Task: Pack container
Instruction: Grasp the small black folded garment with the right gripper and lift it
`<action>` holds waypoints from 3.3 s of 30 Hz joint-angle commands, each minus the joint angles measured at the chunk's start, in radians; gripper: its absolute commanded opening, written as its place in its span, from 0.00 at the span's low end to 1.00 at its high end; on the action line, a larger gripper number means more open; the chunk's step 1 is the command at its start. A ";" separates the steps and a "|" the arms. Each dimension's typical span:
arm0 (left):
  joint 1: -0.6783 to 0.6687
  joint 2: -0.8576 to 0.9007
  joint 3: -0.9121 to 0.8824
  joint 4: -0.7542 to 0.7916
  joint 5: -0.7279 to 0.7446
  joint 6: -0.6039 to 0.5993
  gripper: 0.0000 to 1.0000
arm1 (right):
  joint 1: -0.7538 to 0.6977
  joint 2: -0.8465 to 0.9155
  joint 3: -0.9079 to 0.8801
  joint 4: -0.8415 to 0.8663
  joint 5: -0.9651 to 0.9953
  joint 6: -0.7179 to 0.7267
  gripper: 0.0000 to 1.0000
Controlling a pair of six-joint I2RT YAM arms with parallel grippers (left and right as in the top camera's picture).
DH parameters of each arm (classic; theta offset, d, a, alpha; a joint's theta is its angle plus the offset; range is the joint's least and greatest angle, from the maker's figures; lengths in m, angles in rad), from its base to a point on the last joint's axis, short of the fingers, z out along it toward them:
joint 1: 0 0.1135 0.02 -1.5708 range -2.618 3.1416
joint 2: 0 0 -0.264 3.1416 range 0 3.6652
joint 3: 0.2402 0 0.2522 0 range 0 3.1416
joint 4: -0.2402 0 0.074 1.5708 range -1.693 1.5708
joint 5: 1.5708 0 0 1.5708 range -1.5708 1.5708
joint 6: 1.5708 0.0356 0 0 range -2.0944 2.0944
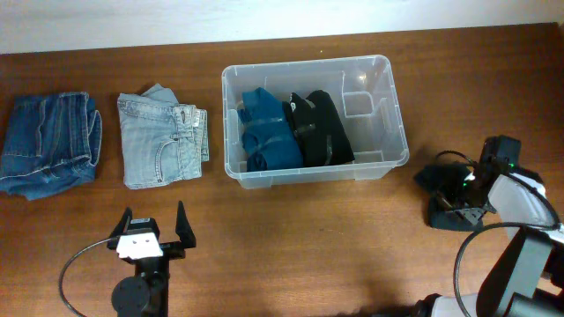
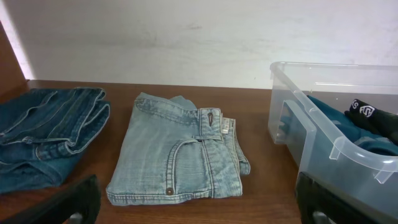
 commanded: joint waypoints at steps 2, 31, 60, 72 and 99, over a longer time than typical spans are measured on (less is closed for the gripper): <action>0.006 -0.006 -0.003 -0.004 0.007 0.018 0.99 | -0.003 0.078 -0.006 0.113 -0.005 0.000 0.16; 0.006 -0.006 -0.003 -0.004 0.007 0.018 0.99 | -0.133 0.182 0.605 -0.349 -0.122 -0.370 0.98; 0.006 -0.006 -0.003 -0.004 0.007 0.018 0.99 | -0.179 0.423 0.546 -0.255 -0.232 -0.568 0.99; 0.006 -0.006 -0.003 -0.004 0.007 0.018 0.99 | -0.178 0.424 0.489 -0.192 -0.282 -0.568 0.98; 0.006 -0.006 -0.003 -0.004 0.007 0.018 0.99 | -0.180 0.423 0.447 -0.105 -0.409 -0.391 0.04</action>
